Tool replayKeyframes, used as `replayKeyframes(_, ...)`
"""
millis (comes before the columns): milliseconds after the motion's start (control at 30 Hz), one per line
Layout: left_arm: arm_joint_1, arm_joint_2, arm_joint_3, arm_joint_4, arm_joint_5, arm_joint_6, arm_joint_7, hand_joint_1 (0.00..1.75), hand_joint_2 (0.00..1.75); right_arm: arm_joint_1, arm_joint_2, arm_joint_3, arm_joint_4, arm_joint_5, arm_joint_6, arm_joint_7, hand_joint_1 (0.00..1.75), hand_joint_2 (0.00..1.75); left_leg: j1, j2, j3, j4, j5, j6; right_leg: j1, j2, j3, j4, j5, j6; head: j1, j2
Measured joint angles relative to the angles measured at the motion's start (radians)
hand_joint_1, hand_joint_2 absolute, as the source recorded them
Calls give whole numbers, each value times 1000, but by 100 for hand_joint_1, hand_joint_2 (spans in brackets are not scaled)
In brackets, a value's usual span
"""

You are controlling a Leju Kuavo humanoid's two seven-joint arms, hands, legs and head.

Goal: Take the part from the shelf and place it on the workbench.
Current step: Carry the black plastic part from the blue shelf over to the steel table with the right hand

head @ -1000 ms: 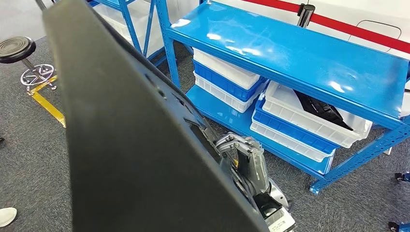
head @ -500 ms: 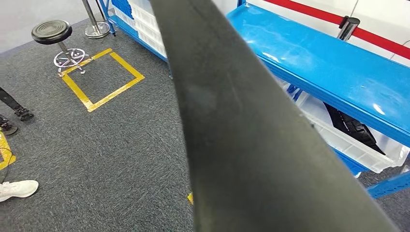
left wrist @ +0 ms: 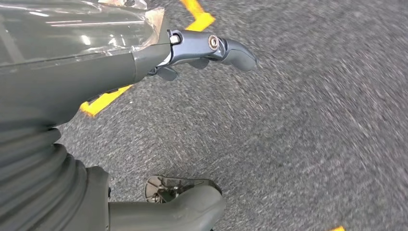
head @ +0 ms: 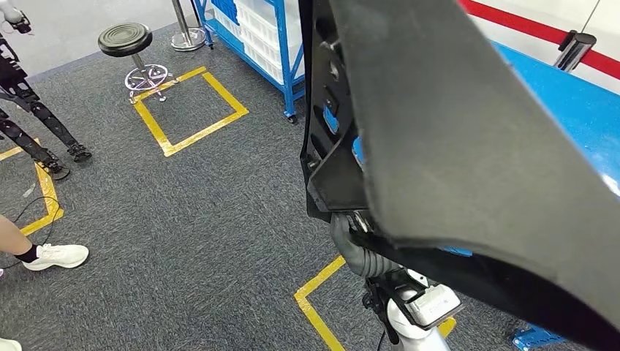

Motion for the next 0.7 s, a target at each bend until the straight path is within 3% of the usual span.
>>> replayKeyframes(67, -5, 1, -1, 0, -4, -2, 0, 0, 175, 2, -1, 0, 0, 3, -6, -3, 175, 175, -8, 39, 74, -139, 48, 12, 5, -15, 3, 0, -4, 2, 1, 0)
replayKeyframes(133, -11, 2, -1, 0, -7, -8, -1, 0, 175, 7, -3, 1, -1, 2, -13, -6, 175, 175, -19, 59, 102, -196, 57, 22, 11, -29, 5, -1, -7, 8, 2, 0)
replayKeyframes(200, -11, 4, -1, 0, 1, -23, -5, 0, 175, 13, -6, 3, -1, -4, -16, -9, 175, 175, -22, 38, 102, -204, 60, 32, 15, -44, 7, -5, -10, 16, 3, 0)
replayKeyframes(267, -9, 8, -1, 0, 13, -49, -10, 0, 175, 15, -11, 6, -1, -12, -17, -10, 175, 175, -17, 18, 111, -221, 71, 45, 15, -20, -1, 20, -28, 21, 5, 0)
replayKeyframes(300, -9, 9, -1, 0, 17, -61, -12, 0, 175, 16, -14, 7, -1, -15, -18, -11, 175, 175, -14, 7, 117, -229, 76, 50, 14, 5, -18, 61, -49, 20, 7, 0)
replayKeyframes(367, -8, 10, 0, 0, 17, -71, -12, 0, 175, 19, -24, 10, 0, -18, -19, -12, 175, 175, -13, -17, 117, -231, 79, 55, 8, 50, -81, 194, -103, 13, 11, 0)
replayKeyframes(433, -6, 11, 0, 0, 17, -74, -12, 0, 175, 23, -33, 13, 1, -20, -20, -12, 175, 175, -13, -47, 116, -231, 79, 55, 4, 61, -130, 281, -126, 20, 12, 0)
replayKeyframes(467, -5, 11, 0, 0, 17, -75, -12, 0, 175, 25, -36, 14, 2, -21, -21, -12, 175, 175, -12, -61, 116, -230, 79, 54, 2, 62, -128, 269, -112, 29, 12, 0)
replayKeyframes(533, -3, 11, 0, 0, 17, -75, -12, 0, 175, 24, -40, 16, 2, -21, -21, -12, 175, 175, -10, -89, 115, -223, 76, 50, -8, 81, -74, 143, -51, 53, 13, 0)
replayKeyframes(567, -3, 11, 0, 0, 17, -75, -11, 0, 175, 24, -41, 18, 2, -21, -21, -12, 175, 175, -11, -102, 112, -216, 73, 44, -12, 95, -47, 79, -25, 58, 13, 0)
replayKeyframes(633, -2, 13, 0, 0, 17, -75, -11, 0, 175, 24, -44, 21, 2, -21, -21, -12, 175, 175, -10, -120, 103, -205, 69, 31, -13, 112, -18, 15, -1, 49, 13, 0)
replayKeyframes(700, 4, 14, 0, 0, 17, -75, -11, 0, 175, 23, -45, 24, 2, -21, -22, -12, 175, 175, -6, -129, 97, -204, 70, 20, -9, 98, -17, 15, 2, 30, 12, 0)
